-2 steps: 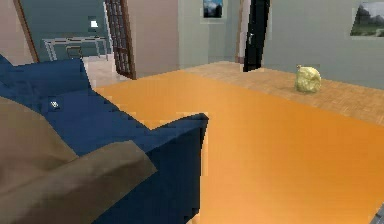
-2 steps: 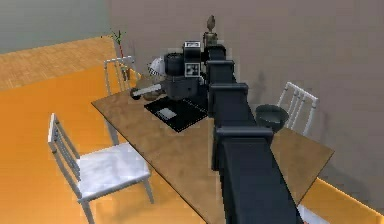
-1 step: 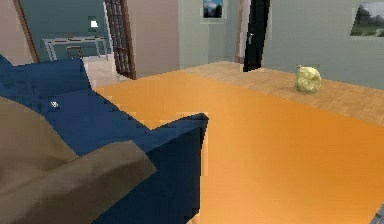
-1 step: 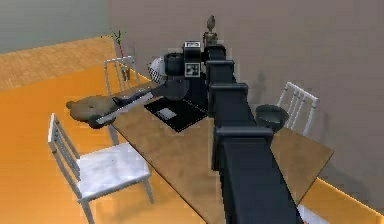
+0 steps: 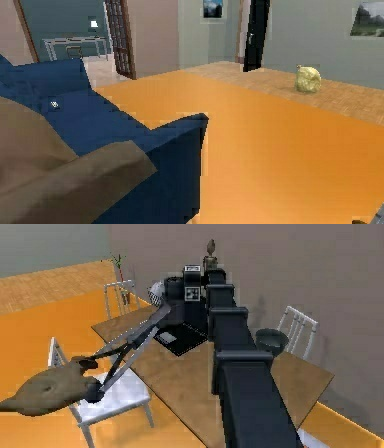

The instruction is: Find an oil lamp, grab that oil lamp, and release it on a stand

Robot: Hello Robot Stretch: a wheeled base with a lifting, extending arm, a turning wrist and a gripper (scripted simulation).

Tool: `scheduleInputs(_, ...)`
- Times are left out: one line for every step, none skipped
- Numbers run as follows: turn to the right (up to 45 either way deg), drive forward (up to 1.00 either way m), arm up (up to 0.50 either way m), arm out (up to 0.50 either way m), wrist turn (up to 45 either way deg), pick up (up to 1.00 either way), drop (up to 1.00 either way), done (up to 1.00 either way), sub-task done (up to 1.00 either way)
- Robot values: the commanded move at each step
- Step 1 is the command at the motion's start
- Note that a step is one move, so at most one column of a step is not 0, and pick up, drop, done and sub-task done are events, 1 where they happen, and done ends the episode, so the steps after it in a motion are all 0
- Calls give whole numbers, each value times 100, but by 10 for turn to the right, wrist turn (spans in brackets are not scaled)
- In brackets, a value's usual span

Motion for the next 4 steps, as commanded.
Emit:
scheduleInputs(0, 0, 0, 0, -90, 0, 0, 0, 0)
scheduleInputs(0, 0, 0, -30, 0, 0, 0, 0, 0)
scheduleInputs(180, 0, 0, 0, 0, 0, 0, 0, 0)
scheduleInputs(0, 100, 0, 0, 0, 0, 0, 0, 0)
